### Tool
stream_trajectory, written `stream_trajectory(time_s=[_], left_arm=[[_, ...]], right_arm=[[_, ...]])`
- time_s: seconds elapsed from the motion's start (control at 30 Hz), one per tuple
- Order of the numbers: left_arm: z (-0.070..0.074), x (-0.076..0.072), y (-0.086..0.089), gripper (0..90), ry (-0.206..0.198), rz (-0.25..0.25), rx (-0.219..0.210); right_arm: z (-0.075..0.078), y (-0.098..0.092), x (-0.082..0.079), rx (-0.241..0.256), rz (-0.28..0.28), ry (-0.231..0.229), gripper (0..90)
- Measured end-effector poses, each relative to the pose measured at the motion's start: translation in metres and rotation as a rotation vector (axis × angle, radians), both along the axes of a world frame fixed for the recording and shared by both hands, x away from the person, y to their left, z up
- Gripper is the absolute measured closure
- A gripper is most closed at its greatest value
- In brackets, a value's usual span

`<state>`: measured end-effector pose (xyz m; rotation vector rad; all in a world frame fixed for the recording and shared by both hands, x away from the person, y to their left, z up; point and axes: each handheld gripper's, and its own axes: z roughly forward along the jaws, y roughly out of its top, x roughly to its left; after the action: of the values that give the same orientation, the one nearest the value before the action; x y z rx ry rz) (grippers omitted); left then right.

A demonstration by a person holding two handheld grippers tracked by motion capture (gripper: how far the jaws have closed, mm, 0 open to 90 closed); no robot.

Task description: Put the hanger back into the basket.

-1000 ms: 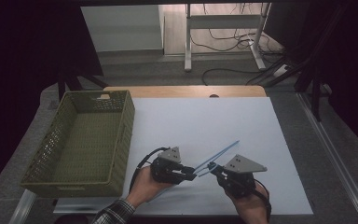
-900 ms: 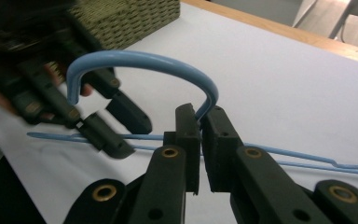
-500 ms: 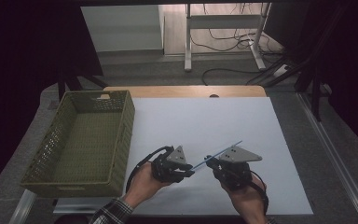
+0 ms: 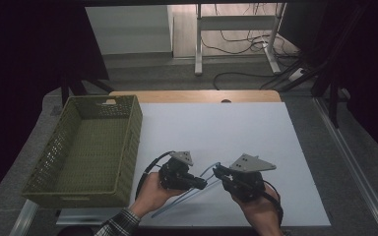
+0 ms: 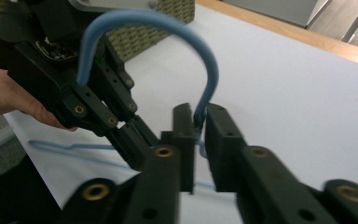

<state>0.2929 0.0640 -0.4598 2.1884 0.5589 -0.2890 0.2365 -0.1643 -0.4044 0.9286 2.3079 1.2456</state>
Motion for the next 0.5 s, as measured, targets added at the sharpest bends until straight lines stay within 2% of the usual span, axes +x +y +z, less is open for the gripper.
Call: stream_trajectory(time_s=[0.1, 0.23, 0.4, 0.5], left_arm=[[0.002, 0.003, 0.007, 87.4, 0.023, 0.004, -0.025], [0.011, 0.005, 0.017, 87.4, 0.022, 0.035, -0.054], [0.027, 0.01, 0.033, 87.4, 0.027, 0.083, -0.088], [0.04, 0.014, 0.044, 87.3, 0.019, 0.115, -0.105]], right_arm=[[0.003, -0.008, -0.001, 0.008, -0.002, 0.0, 67.8], [0.003, -0.024, -0.003, 0.007, -0.014, 0.021, 55.7], [-0.002, -0.047, -0.005, 0.002, -0.037, 0.056, 39.3], [-0.006, -0.06, -0.005, 0.006, -0.053, 0.093, 29.1]])
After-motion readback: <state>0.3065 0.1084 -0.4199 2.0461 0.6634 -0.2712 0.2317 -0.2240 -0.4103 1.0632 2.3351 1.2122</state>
